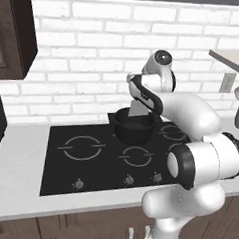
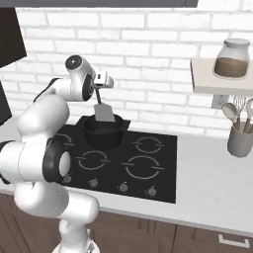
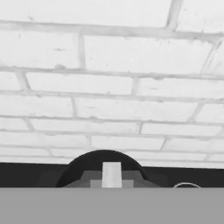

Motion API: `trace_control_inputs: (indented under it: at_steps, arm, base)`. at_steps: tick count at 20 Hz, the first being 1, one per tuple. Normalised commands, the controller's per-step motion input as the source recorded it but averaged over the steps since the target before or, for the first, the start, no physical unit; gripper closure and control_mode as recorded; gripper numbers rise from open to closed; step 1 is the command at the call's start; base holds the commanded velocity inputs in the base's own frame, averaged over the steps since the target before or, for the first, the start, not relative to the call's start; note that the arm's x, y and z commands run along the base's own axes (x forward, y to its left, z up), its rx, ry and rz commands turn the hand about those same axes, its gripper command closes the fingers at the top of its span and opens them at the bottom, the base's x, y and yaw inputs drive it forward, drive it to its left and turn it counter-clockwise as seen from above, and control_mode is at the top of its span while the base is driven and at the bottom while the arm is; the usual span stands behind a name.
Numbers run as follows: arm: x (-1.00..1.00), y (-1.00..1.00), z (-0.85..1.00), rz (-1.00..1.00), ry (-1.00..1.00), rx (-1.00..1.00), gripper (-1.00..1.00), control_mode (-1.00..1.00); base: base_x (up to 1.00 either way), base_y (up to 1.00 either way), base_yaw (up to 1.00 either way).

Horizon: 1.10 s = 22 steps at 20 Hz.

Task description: Put the tomato and garlic in the pot. Retrieve the spatula and lightly stir the vegetables in the pot.

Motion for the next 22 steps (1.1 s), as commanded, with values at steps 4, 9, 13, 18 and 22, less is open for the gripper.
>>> trace_control_inputs:
  at_steps: [4,9,13,18,22]
  arm:
    - [0.35,0.01,-0.17,0.0,0.0,0.0,1.0,-1.0]
    - [0.22,0.01,-0.24,0.0,0.0,0.0,1.0,-1.0]
    - [0.11,0.03,-0.34,0.0,0.0,0.0,1.0,-1.0]
    - [0.21,0.02,-0.3,0.0,0.01,0.0,1.0,-1.0]
    - [0.02,0.01,-0.46,0.0,0.05,0.0,1.0,-1.0]
  base:
    - [0.0,0.0,0.0]
    - [0.0,0.0,0.0]
    - [0.0,0.0,0.0]
    - [0.0,0.0,0.0]
    - [0.0,0.0,0.0]
